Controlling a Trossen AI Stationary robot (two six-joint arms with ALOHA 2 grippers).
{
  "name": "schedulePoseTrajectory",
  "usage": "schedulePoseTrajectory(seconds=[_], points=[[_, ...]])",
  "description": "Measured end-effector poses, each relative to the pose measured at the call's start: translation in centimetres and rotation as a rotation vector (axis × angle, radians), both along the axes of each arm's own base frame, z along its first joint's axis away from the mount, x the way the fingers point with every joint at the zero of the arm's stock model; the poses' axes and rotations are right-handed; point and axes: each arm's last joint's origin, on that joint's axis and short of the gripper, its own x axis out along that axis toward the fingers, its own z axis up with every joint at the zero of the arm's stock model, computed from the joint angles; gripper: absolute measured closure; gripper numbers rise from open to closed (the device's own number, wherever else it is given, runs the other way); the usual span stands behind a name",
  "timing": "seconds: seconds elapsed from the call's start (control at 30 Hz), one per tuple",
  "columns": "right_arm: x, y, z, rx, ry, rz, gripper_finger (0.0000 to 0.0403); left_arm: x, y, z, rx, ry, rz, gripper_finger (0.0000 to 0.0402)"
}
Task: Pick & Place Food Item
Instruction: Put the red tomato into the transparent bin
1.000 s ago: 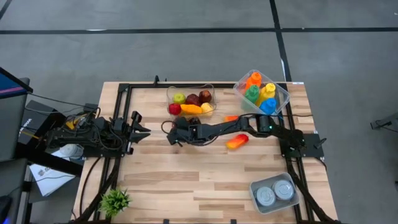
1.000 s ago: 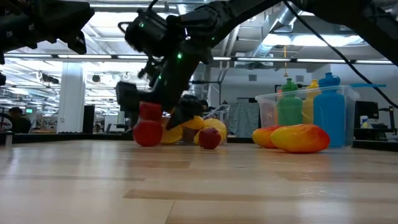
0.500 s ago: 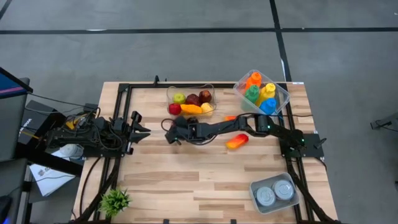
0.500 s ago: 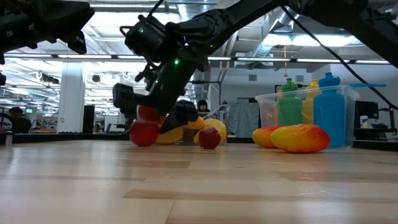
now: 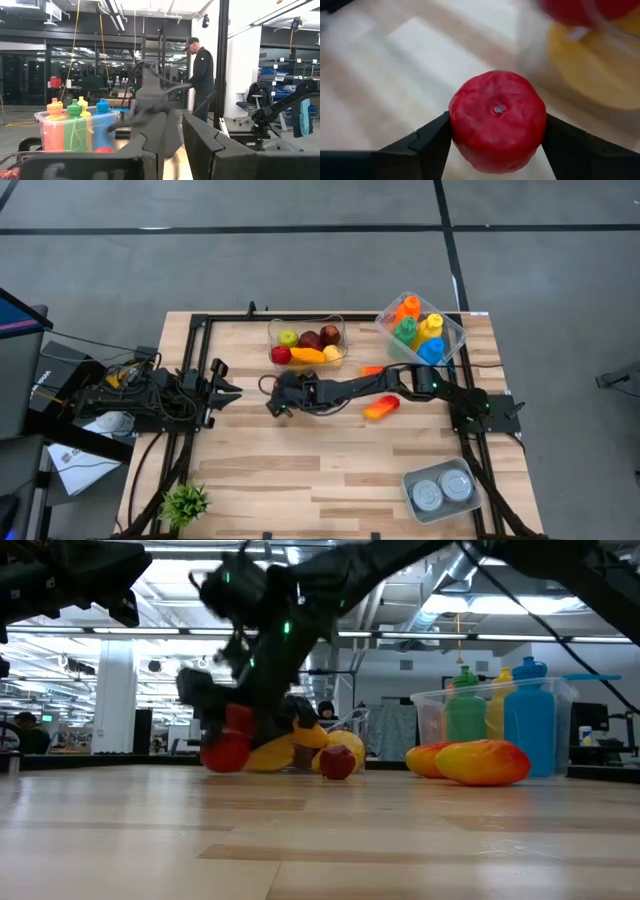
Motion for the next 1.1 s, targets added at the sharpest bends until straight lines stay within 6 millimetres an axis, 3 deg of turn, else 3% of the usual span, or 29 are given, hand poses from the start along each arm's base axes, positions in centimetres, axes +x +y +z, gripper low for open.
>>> schedulePoseTrajectory(seconds=[0.07, 0.17, 0.3, 0.4, 0.57, 0.7, 0.87, 1.1], points=[[-0.2, 1.2, 1.5, -0.013, -0.003, 0.066, 0.0135, 0.0, 0.0, 0.0, 0.000, 0.000, 0.000, 0.0348], [-1.1, 3.4, 5.4, -0.060, -0.014, 0.164, 0.0136, 0.0, 0.0, 0.0, 0.000, 0.000, 0.000, 0.0348], [-3.9, 6.7, 11.0, -0.121, 0.021, 0.294, 0.0136, 0.0, 0.0, 0.0, 0.000, 0.000, 0.000, 0.0348], [-7.5, 9.9, 15.2, -0.151, 0.074, 0.400, 0.0136, 0.0, 0.0, 0.0, 0.000, 0.000, 0.000, 0.0348], [-15.2, 14.4, 21.7, -0.211, 0.080, 0.441, 0.0137, 0.0, 0.0, 0.0, 0.000, 0.000, 0.000, 0.0348], [-21.2, 17.2, 25.5, -0.225, 0.003, 0.471, 0.0137, 0.0, 0.0, 0.0, 0.000, 0.000, 0.000, 0.0348], [-27.3, 20.4, 27.0, -0.221, -0.065, 0.583, 0.0137, 0.0, 0.0, 0.0, 0.000, 0.000, 0.000, 0.0348], [-32.0, 24.2, 25.1, -0.246, -0.145, 0.722, 0.0137, 0.0, 0.0, 0.0, 0.000, 0.000, 0.000, 0.0348]])
